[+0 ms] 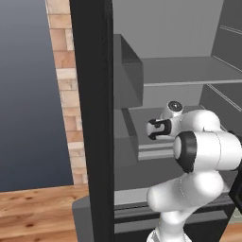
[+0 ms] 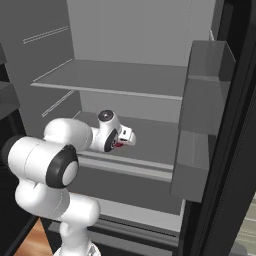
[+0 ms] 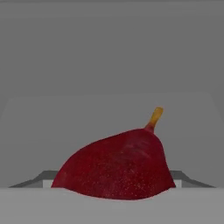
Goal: Retrieve the tangerine and pear from the fridge and place them into the bowl on the dining table.
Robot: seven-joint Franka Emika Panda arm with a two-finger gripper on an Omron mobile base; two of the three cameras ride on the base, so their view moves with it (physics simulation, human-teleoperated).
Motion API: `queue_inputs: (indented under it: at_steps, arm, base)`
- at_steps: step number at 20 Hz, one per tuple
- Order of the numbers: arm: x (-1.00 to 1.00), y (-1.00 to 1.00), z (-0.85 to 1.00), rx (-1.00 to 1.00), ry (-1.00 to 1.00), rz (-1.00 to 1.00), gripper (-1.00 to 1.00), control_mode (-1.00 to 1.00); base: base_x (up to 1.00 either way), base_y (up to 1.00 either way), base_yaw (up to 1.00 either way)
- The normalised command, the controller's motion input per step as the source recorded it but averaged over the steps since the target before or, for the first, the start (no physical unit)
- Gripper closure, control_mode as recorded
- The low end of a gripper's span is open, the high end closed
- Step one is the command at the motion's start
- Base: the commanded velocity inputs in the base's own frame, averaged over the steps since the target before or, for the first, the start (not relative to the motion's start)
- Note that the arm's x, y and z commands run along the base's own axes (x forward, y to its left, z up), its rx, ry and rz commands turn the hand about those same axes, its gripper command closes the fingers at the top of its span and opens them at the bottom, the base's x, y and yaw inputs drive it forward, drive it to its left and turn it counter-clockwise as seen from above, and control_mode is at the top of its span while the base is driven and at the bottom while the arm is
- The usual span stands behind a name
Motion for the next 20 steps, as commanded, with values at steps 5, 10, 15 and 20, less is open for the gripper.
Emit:
queue_inputs:
  at_steps: [5,10,15,20]
  arm:
    - [0.02,0.00,-0.10,0.00,0.01,0.00,1.00,-1.00]
    - [-0.77,-0.25,0.11,0.02,-0.05,0.00,1.00,-1.00]
    - [-1.00,-0.37,0.76,0.03,-0.15,0.07,1.00,-1.00]
    - [-1.00,-0.14,1.00,0.00,-0.13,0.11,1.00,-1.00]
  base:
    - [0.00,0.00,0.00]
    - [0.00,0.00,0.00]
    - [0.00,0.00,0.00]
    - [0.00,0.00,0.00]
